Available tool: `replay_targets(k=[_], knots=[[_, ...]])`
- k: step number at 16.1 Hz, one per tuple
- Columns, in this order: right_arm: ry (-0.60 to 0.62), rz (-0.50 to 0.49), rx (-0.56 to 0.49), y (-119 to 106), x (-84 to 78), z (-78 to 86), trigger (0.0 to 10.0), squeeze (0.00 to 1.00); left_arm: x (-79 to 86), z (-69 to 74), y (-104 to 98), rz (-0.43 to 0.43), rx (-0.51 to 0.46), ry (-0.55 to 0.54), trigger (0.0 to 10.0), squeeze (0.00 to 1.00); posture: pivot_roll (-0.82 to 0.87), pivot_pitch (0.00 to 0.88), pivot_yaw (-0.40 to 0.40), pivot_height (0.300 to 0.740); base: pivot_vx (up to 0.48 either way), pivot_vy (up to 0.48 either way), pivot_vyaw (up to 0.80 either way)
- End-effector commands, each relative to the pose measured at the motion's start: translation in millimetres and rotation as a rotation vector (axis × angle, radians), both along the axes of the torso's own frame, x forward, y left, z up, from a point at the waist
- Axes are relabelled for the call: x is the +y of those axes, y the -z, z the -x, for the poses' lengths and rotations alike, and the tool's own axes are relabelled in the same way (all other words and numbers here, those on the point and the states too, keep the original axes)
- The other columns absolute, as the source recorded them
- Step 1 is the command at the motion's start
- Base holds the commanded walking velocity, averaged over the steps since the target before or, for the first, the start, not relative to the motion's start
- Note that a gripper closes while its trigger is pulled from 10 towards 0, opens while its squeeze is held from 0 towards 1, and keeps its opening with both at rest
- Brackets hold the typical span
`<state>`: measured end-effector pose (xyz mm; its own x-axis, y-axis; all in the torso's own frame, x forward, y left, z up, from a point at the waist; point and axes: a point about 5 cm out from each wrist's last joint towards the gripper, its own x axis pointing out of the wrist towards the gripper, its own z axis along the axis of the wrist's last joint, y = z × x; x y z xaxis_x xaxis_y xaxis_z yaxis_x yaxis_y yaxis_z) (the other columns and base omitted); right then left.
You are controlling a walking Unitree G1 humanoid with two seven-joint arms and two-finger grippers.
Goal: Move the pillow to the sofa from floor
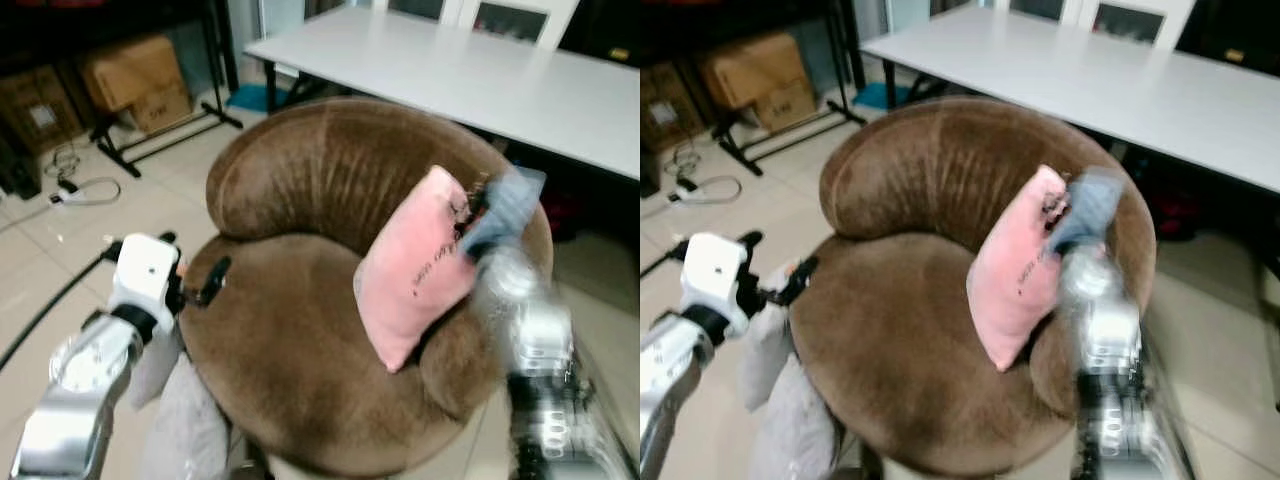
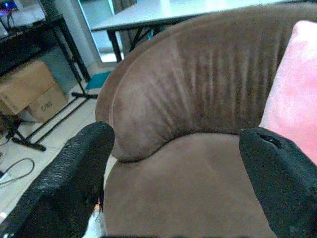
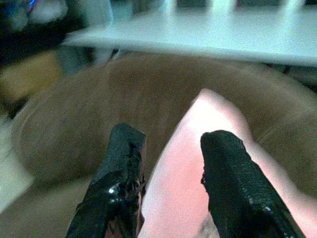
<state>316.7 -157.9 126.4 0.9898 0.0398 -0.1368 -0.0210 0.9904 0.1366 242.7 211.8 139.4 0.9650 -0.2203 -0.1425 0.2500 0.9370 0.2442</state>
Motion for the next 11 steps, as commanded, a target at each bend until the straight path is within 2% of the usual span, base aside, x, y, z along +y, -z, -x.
replay_targets(k=[1,4,6,11], knots=[[-0.031,0.011,-0.05,-17.8,7.2,1.3,10.0,0.0,-0.4,0.7,-1.3,-0.012,-0.01,-0.014,10.0,0.0,-0.02,0.0,-0.007,0.74,0.0,0.0,0.0],[-0.041,0.038,0.003,-3.7,20.1,30.7,10.0,0.0,0.8,6.3,-0.7,-0.011,-0.011,-0.044,10.0,0.0,-0.02,0.0,-0.011,0.74,-0.169,0.0,0.0],[-0.029,0.026,0.033,-1.5,21.8,35.6,10.0,0.0,1.2,6.4,0.4,-0.013,-0.01,-0.056,10.0,0.0,-0.02,0.0,-0.012,0.74,-0.264,0.0,0.0],[-0.03,0.07,0.066,-2.7,18.5,37.9,10.0,0.0,-0.6,4.6,1.0,-0.021,-0.012,-0.062,10.0,0.0,-0.02,0.0,-0.018,0.74,-0.264,0.0,0.0]])
